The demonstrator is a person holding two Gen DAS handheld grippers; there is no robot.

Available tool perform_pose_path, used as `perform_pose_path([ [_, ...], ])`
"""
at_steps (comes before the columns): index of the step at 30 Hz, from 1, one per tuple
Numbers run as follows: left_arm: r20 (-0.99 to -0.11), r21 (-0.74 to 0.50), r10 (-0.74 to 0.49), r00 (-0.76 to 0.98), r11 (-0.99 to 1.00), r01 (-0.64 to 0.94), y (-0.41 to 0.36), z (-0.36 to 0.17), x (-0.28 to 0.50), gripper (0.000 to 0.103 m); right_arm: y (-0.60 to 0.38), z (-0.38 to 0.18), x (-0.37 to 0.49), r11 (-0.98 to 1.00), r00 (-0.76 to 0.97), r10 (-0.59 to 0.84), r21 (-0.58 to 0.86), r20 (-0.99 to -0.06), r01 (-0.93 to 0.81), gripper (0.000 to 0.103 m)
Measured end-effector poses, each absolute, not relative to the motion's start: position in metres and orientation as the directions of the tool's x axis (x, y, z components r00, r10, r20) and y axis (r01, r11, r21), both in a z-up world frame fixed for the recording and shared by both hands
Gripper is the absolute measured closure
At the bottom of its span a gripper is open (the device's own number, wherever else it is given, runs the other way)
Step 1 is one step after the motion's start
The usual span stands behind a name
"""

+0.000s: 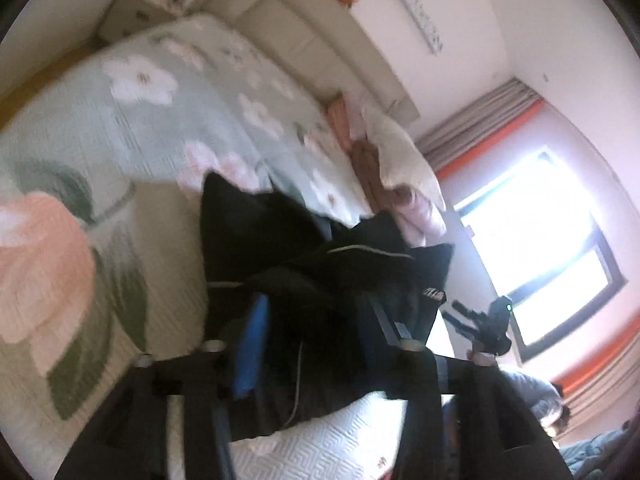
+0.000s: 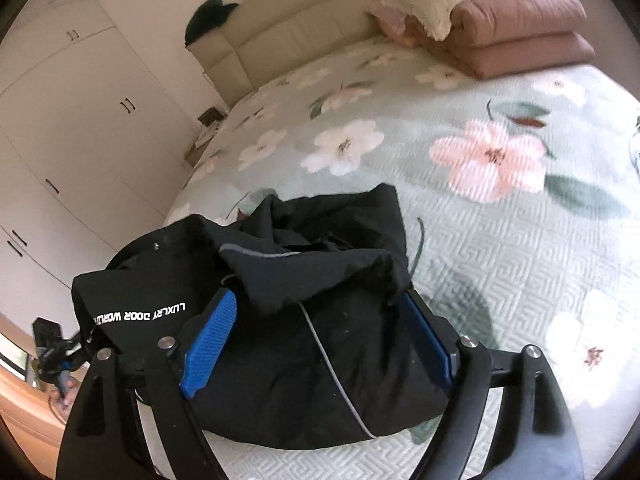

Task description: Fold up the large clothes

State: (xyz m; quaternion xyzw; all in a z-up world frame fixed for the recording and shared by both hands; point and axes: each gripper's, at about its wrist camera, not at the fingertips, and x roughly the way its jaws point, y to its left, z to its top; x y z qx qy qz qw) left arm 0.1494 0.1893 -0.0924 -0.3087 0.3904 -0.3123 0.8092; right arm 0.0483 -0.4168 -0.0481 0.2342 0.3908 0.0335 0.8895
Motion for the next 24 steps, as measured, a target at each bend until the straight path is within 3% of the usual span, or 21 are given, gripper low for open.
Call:
perform_pose_path([
  [2, -0.378, -0.758, -0.746, 0.549, 0.589, 0.280, 0.204, -0.082, 0.143, 0.039, -0.415, -0.050, 0.047, 0.887, 0.691, 0.253, 0.447, -0.677, 0.113, 0.017],
  [4, -0.315, -0.777, -0.725, 0.613, 0.568, 0.271, 0.223, -0.076, 0.134, 0.026, -0.412, -0.049, 0.046, 0.890, 0.692, 0.259, 0.445, -0.673, 0.100, 0.017],
  [5, -0.338, -0.759, -0.700, 0.629, 0.598, 0.258, 0.224, -0.072, 0.133, 0.021, -0.409, -0.049, 0.047, 0.900, 0.694, 0.246, 0.426, -0.677, 0.096, 0.017],
  [7, -0.485, -0.639, -0.603, 0.634, 0.739, 0.214, 0.211, -0.070, 0.143, 0.021, -0.400, -0.046, 0.053, 0.934, 0.698, 0.191, 0.346, -0.690, 0.087, 0.017],
  [10, -0.624, -0.499, -0.510, 0.592, 0.843, 0.200, 0.178, -0.083, 0.167, 0.021, -0.387, -0.048, 0.070, 0.976, 0.695, 0.096, 0.204, -0.713, 0.074, 0.015],
  [14, -0.725, -0.355, -0.406, 0.555, 0.912, 0.204, 0.137, -0.113, 0.210, 0.021, -0.390, -0.058, 0.102, 0.995, 0.689, 0.029, 0.089, -0.724, 0.052, 0.013],
  [19, -0.725, -0.460, -0.494, 0.480, 0.866, 0.197, 0.122, -0.146, 0.255, 0.021, -0.396, -0.076, 0.154, 0.996, 0.655, 0.093, 0.075, -0.750, -0.056, 0.013],
  [24, -0.593, -0.667, -0.675, 0.440, 0.717, 0.200, 0.135, -0.160, 0.275, 0.021, -0.397, -0.097, 0.201, 0.971, 0.599, 0.232, 0.141, -0.766, -0.196, 0.013],
])
